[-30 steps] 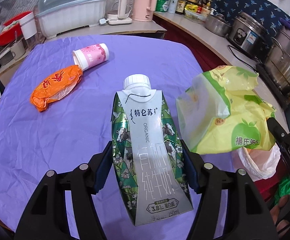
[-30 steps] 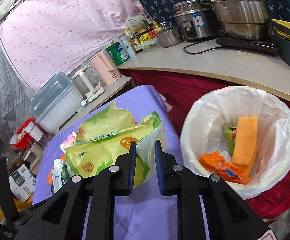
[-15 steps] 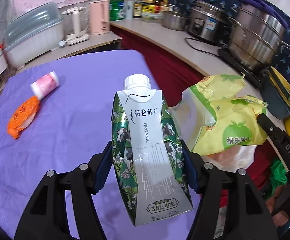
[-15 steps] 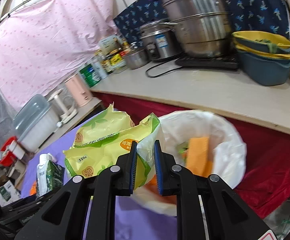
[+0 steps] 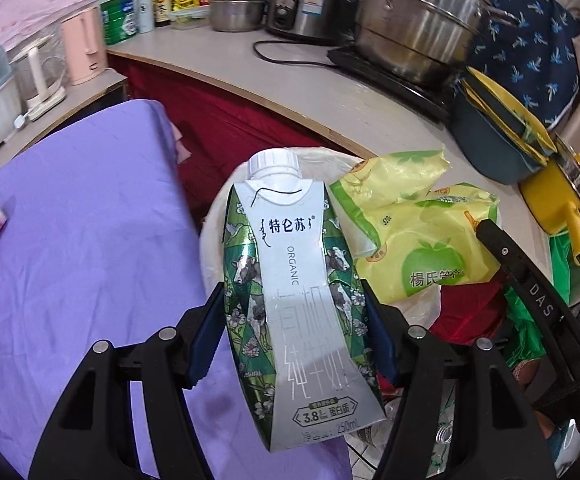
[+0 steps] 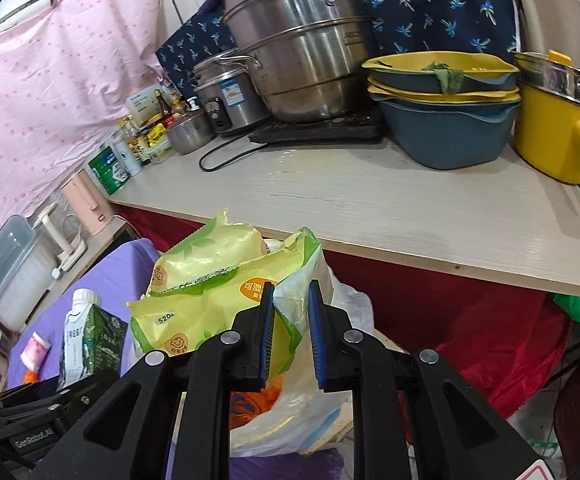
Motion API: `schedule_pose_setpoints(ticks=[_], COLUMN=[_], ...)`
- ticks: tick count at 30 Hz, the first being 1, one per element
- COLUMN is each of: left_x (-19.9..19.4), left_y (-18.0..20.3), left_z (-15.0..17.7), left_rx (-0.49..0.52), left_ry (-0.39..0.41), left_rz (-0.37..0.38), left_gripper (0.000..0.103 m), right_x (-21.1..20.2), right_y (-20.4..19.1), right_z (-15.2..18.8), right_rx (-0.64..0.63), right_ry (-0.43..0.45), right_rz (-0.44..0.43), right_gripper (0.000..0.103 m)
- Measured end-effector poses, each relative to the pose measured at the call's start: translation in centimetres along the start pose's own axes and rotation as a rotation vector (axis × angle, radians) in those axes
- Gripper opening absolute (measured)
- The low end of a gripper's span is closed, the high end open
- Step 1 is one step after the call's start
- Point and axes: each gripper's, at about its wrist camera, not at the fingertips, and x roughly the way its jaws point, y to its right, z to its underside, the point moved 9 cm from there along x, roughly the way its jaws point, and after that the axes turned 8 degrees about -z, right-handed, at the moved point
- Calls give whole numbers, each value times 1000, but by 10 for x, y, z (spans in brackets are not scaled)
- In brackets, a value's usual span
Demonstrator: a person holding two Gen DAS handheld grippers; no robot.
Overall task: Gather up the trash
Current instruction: 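Open both tools over the bin to drop the carton and bread bag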
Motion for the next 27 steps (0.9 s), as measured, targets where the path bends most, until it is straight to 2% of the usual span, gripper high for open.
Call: schedule_pose_setpoints(ticks=[4, 7, 12, 15, 20, 27], left_x=[16, 30, 43, 41, 29, 17], left_y=[15, 17, 1, -11, -27, -51], left_z=[-1, 1, 3, 1, -8, -10], left_rx=[42, 62, 11, -16, -39, -76], left_ry=[-5, -15, -32, -16, 34, 57], left_rz=[33, 26, 6, -13, -53, -100], left_gripper=[61, 61, 61, 64, 76, 76], right_x=[3, 5, 9, 13, 16, 11], right_y=[7, 8, -5, -14, -29, -49], right_z=[2, 5, 9, 10, 13, 12], right_rx=[11, 10, -13, -22, -27, -31], right_ry=[-4, -11, -25, -33, -44, -42], right_rz=[8, 9, -7, -24, -49, -89], right_gripper=[16, 16, 18, 21, 22, 23])
